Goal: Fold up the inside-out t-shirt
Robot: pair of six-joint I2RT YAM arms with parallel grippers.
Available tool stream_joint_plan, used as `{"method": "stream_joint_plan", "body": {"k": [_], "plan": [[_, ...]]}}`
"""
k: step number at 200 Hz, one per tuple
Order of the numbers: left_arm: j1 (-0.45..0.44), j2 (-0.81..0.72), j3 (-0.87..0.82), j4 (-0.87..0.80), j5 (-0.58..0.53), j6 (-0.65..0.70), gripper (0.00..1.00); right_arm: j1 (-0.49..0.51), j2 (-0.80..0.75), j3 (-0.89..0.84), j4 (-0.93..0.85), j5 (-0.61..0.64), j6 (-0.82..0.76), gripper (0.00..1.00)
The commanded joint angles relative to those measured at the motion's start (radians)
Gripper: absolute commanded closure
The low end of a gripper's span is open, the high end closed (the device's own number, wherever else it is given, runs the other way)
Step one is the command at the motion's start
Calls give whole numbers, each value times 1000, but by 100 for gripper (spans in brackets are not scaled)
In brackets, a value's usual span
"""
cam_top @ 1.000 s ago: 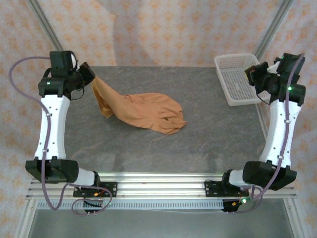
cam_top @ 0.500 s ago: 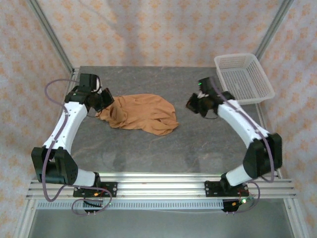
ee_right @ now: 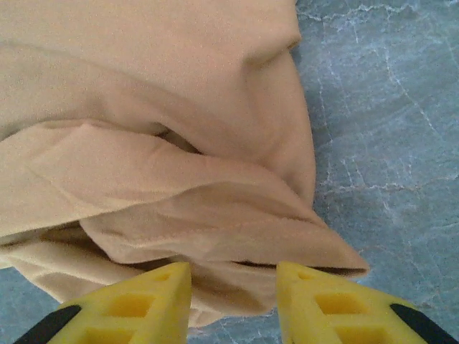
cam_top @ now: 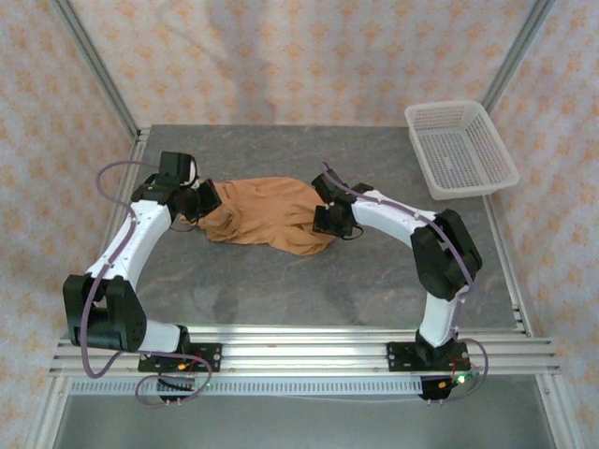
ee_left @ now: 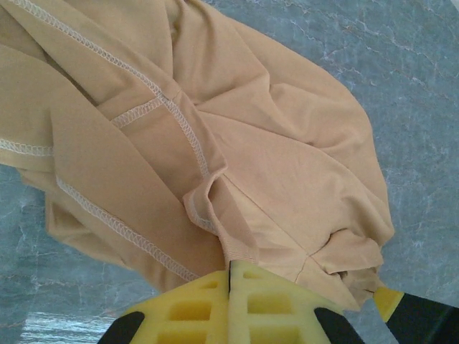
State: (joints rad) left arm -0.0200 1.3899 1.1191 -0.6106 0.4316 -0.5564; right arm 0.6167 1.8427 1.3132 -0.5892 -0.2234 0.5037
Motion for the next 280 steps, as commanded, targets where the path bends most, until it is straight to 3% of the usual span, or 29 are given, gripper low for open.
{"method": "stream_joint_plan", "body": {"k": [1, 49, 87, 160, 172, 195, 247, 280], "plan": [[-3, -25, -20, 33, 5, 4, 100, 3, 31, 51, 18, 45, 0, 64], [-4, -30, -27, 25, 1, 13, 100, 7, 111, 102, 8, 3, 12, 63], [-4, -26, -33, 28, 2, 16, 100, 23, 80, 73, 17, 13, 13, 54], [-4, -28, -46, 37, 2, 14, 100, 36, 71, 23, 51, 7, 41, 52], [-3, -26, -49, 38, 2, 13, 100, 35, 88, 29, 52, 9, 45, 59], [-4, -26, -45, 28, -1, 16, 100, 36, 103, 71, 16, 54, 47, 100], [22, -34, 66, -81, -47, 73, 100, 27, -87, 275, -215, 215, -9, 100], [117, -38, 175, -139, -17, 88, 100, -35, -282, 376, -300, 313, -53, 100]]}}
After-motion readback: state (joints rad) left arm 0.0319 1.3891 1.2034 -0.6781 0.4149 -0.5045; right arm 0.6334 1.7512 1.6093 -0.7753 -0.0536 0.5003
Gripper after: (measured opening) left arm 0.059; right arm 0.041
